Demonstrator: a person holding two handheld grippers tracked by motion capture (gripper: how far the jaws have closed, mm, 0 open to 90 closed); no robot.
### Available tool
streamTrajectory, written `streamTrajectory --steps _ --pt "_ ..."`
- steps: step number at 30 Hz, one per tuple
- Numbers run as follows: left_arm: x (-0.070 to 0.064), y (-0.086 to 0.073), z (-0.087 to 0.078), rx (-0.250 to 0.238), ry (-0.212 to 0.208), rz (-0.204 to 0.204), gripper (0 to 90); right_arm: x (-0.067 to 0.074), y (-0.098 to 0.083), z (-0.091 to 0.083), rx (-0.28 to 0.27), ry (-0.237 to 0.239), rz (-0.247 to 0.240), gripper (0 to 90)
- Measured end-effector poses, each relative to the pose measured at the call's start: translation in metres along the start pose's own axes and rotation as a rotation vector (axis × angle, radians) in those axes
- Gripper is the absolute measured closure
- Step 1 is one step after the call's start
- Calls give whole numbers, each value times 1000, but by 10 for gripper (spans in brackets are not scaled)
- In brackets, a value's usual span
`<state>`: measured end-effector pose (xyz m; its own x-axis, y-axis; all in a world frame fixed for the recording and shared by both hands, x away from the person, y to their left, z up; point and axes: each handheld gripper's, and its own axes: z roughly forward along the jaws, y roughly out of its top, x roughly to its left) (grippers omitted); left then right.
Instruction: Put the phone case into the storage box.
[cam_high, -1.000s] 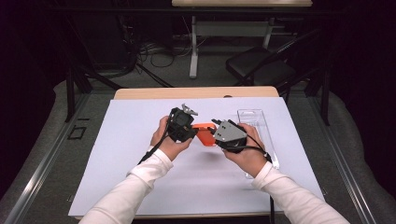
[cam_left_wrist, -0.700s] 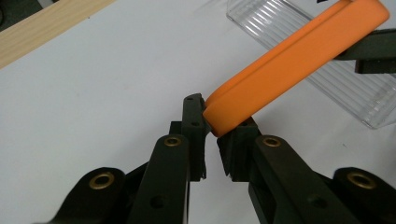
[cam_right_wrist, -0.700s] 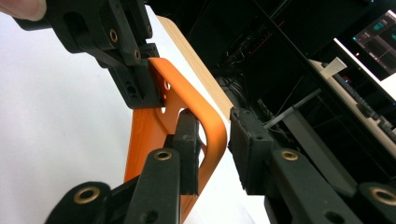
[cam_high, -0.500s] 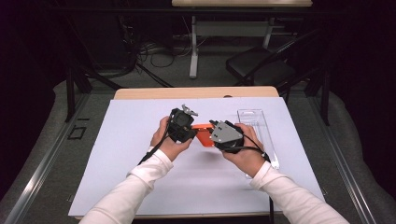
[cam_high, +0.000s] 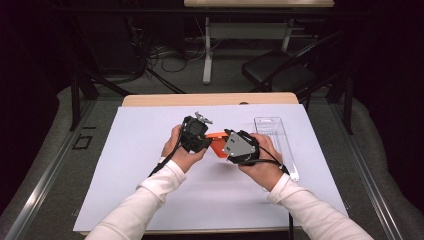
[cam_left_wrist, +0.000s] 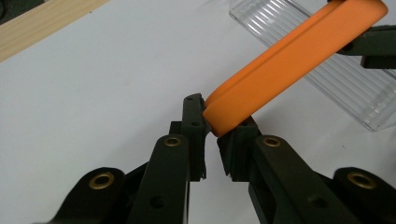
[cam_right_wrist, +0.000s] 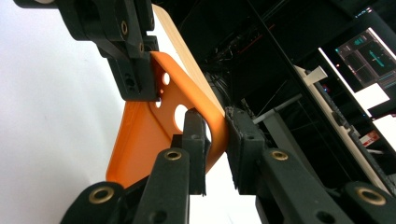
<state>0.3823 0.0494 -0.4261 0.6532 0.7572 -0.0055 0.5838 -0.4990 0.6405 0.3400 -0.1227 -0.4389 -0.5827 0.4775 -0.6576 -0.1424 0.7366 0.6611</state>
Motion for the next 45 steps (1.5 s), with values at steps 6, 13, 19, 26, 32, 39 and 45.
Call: streamTrajectory --steps 6,13,19,26,32,39,45 --pt "0 0 0 1 -4 1 807 0 0 0 0 -8 -5 792" --pt "0 0 1 -4 -19 -5 800 0 -2 0 0 -10 -8 798" --pt "1 0 1 -9 -31 -6 792 -1 -3 1 -3 -7 -12 800" --pt "3 -1 0 -32 -37 -14 718 -4 -7 1 -17 -4 3 801" --pt "6 -2 -4 -67 -38 3 630 -8 -10 0 -26 2 16 801" --pt "6 -3 -10 -105 -31 30 551 -13 -16 3 -39 17 30 801" --pt "5 -3 -12 -127 -24 70 507 -18 -20 2 -62 33 58 802"
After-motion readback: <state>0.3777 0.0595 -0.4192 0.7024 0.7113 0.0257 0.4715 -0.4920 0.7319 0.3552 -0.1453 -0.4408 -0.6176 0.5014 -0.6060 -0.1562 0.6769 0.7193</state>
